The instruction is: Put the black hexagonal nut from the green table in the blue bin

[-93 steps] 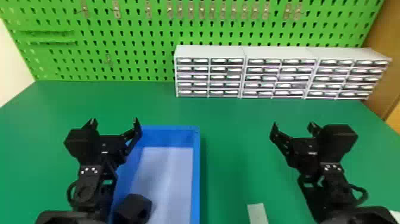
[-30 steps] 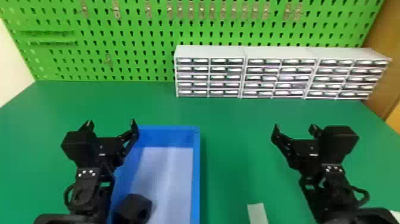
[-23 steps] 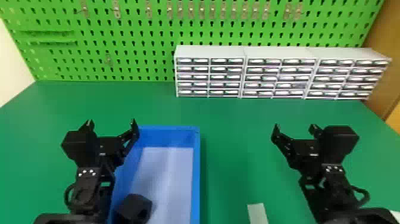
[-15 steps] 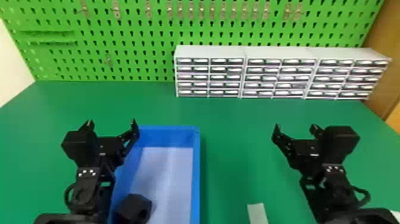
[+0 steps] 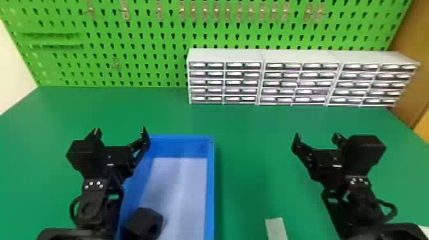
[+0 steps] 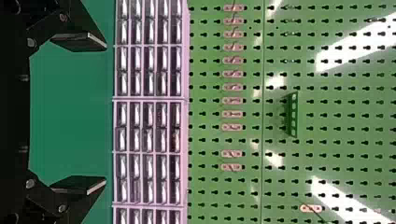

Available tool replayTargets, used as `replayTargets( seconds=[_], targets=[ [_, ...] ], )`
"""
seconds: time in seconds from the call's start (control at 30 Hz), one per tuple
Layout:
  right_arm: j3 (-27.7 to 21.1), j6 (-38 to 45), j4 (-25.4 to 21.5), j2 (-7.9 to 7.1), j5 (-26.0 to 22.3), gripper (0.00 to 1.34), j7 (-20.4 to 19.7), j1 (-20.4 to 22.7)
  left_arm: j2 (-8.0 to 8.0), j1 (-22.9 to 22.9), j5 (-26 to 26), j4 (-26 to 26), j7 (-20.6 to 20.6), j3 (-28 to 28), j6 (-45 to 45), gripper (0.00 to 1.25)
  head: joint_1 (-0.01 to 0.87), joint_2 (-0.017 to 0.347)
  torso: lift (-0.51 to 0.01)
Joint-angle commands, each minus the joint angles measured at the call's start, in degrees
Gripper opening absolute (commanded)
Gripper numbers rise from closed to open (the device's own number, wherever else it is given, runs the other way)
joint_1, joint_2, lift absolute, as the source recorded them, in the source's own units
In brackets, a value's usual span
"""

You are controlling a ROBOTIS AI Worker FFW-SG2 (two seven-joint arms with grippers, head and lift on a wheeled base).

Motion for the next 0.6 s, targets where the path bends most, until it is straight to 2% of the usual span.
replayTargets(
  seconds=[0.0,0.57],
  targets=[
    [0.0,0.0,0.01,-0.09,0.0,1.07,0.0,0.01,-0.15,0.06,0.0,0.0,0.0,-0.01,0.0,1.1,0.657,0.057,-0.095],
    [-0.09,0.09,0.01,-0.35,-0.18,1.06,0.0,0.53,-0.15,0.24,0.0,0.0,0.0,0.08,0.0,1.1,0.657,0.057,-0.095]
  ],
)
